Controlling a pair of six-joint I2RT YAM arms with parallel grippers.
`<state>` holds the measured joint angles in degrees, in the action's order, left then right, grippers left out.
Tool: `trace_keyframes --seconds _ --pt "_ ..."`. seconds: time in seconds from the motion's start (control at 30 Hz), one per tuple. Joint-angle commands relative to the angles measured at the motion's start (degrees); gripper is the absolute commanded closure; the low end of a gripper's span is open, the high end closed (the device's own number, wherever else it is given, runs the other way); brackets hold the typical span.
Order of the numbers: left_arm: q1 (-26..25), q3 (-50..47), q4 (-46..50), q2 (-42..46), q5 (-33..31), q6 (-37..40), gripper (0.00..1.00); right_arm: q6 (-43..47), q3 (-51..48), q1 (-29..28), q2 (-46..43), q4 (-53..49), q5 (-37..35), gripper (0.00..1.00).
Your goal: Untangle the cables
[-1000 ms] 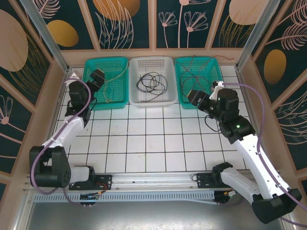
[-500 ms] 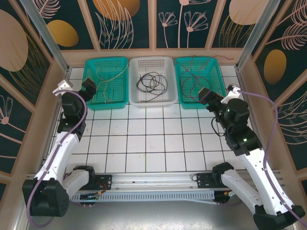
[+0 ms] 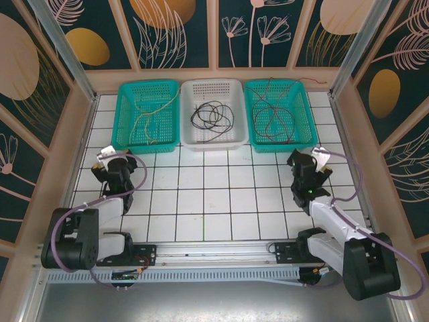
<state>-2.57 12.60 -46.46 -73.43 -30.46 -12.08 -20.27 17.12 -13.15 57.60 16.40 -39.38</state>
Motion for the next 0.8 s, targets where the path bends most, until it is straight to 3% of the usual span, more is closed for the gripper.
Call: trace_keyframes --seconds 0.0,0.07,0.13,0.2,0.27,0.37,0.43,0.5,0.77 --pt "0.4 -1.4 -20.0 -2.8 3.1 3.2 0.01 10.6 -6.1 1.7 3.6 27.2 -5.8 0.01" --pt "0.4 -1.5 -24.7 -7.2 5.3 3.0 0.01 13.7 -9.7 3.7 8.4 38.7 0.0 0.01" --pt "0.4 -1.0 -27.4 -10.5 12.3 5.9 0.01 16.4 -9.6 5.0 12.2 44.6 5.1 0.01" --pt "0.4 -1.4 -33.6 -14.9 17.9 8.2 0.01 19.4 -11.1 6.9 16.0 54.2 15.2 0.01" --pt "0.5 0.2 -27.2 -13.3 17.8 7.7 0.01 20.7 -10.4 8.6 20.5 60.0 21.3 0.01" --pt "1.0 0.6 -27.3 -13.8 18.8 7.2 0.01 20.5 -7.4 12.4 33.8 68.6 32.1 0.01" --pt "1.1 0.6 -27.3 -13.9 19.0 7.2 0.01 17.7 -4.0 15.2 30.5 55.6 36.7 0.01" --pt "1.1 0.7 -27.3 -13.9 18.7 7.2 0.01 17.2 -6.3 15.7 32.2 63.0 36.6 0.01" --pt "1.1 0.5 -27.4 -13.7 18.4 7.2 0.01 18.3 -5.5 13.9 32.0 61.5 32.8 0.01"
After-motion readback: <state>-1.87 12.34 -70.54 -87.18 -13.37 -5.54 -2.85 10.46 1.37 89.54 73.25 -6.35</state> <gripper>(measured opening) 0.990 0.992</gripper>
